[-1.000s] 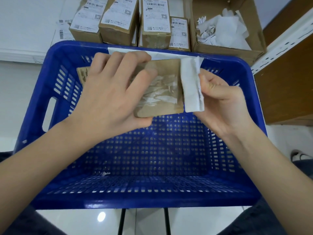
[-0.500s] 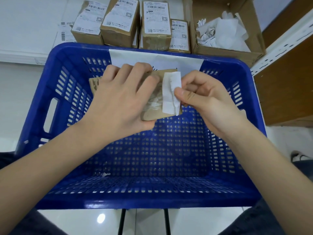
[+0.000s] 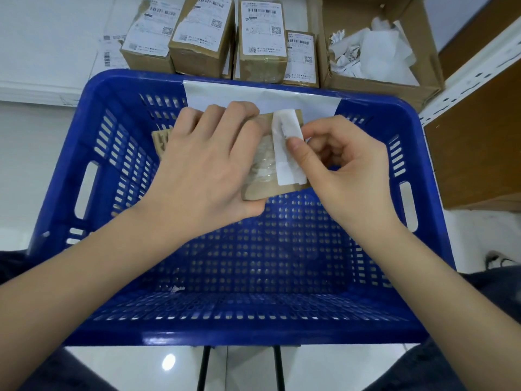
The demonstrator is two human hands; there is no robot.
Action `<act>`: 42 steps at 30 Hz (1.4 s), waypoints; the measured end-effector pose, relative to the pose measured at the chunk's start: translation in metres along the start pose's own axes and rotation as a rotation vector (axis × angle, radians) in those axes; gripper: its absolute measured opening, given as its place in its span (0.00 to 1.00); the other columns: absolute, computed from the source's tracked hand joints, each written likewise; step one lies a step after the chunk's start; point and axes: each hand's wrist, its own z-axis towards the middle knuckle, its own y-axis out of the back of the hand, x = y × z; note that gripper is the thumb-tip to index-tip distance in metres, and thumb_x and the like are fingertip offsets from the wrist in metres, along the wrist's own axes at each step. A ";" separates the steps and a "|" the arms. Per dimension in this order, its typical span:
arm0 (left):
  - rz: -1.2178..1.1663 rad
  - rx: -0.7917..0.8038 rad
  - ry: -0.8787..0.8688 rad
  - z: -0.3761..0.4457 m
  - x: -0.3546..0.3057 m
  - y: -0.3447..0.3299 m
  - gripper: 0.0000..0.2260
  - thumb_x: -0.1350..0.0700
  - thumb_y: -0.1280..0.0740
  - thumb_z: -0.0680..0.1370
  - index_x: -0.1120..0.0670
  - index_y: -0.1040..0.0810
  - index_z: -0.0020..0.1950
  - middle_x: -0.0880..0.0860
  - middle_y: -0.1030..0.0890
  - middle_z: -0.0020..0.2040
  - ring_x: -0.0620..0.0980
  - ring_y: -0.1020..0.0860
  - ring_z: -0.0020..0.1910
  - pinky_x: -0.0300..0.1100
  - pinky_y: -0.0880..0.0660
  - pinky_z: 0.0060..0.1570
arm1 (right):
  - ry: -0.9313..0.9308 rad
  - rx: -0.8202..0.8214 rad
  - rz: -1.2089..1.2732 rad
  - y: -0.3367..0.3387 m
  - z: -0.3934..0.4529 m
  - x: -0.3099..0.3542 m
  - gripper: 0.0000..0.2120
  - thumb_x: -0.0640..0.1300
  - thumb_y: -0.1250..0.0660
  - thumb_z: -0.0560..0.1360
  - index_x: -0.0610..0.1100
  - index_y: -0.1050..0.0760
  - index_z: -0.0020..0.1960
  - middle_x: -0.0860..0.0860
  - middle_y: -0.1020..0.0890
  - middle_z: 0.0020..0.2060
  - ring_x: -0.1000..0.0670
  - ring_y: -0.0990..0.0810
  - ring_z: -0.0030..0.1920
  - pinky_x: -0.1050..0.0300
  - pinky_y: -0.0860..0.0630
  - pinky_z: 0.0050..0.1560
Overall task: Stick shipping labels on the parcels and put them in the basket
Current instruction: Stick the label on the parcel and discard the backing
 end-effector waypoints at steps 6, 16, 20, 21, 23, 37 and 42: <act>0.027 -0.004 -0.046 0.001 -0.003 -0.002 0.26 0.43 0.32 0.68 0.62 0.29 0.54 0.62 0.23 0.58 0.61 0.23 0.45 0.52 0.33 0.43 | 0.018 -0.010 -0.120 -0.002 -0.002 -0.003 0.05 0.41 0.30 0.75 0.41 0.25 0.45 0.52 0.24 0.29 0.50 0.25 0.32 0.67 0.30 0.32; 0.023 0.013 -0.061 -0.001 -0.005 -0.005 0.24 0.44 0.35 0.67 0.60 0.32 0.54 0.62 0.23 0.57 0.61 0.23 0.43 0.52 0.36 0.41 | 0.330 -0.112 -0.438 -0.014 -0.009 -0.012 0.07 0.39 0.32 0.75 0.36 0.23 0.40 0.47 0.24 0.31 0.49 0.29 0.31 0.49 0.29 0.29; 0.031 0.032 -0.057 -0.001 -0.003 -0.008 0.26 0.45 0.30 0.64 0.60 0.31 0.53 0.62 0.23 0.57 0.60 0.23 0.43 0.51 0.34 0.41 | 0.439 -0.065 -0.531 -0.020 -0.015 -0.015 0.07 0.39 0.35 0.76 0.35 0.20 0.45 0.44 0.23 0.35 0.44 0.25 0.34 0.48 0.27 0.29; 0.036 0.034 -0.046 -0.001 -0.002 -0.008 0.25 0.46 0.30 0.64 0.60 0.31 0.53 0.62 0.23 0.57 0.60 0.23 0.43 0.51 0.34 0.41 | 0.437 -0.061 -0.554 -0.022 -0.016 -0.015 0.09 0.39 0.35 0.77 0.35 0.20 0.49 0.43 0.23 0.36 0.44 0.25 0.35 0.48 0.27 0.29; 0.045 0.035 -0.024 0.000 0.000 -0.007 0.23 0.46 0.32 0.66 0.61 0.30 0.52 0.62 0.23 0.57 0.60 0.23 0.42 0.52 0.33 0.41 | 0.405 -0.037 -0.564 -0.023 -0.018 -0.015 0.12 0.38 0.37 0.77 0.35 0.21 0.57 0.42 0.24 0.37 0.44 0.26 0.36 0.49 0.27 0.29; 0.058 0.038 -0.012 0.001 0.001 -0.011 0.25 0.45 0.31 0.65 0.58 0.32 0.53 0.61 0.23 0.57 0.60 0.24 0.44 0.51 0.34 0.42 | -0.121 0.018 -0.127 -0.018 -0.015 -0.001 0.06 0.41 0.27 0.72 0.48 0.23 0.43 0.56 0.21 0.38 0.57 0.23 0.40 0.71 0.29 0.39; 0.061 0.051 0.015 0.001 0.002 -0.009 0.24 0.43 0.34 0.66 0.60 0.31 0.52 0.61 0.23 0.57 0.60 0.24 0.43 0.52 0.36 0.42 | -0.183 0.041 -0.060 -0.009 -0.005 -0.001 0.08 0.41 0.27 0.72 0.53 0.23 0.40 0.61 0.20 0.34 0.58 0.21 0.38 0.68 0.25 0.40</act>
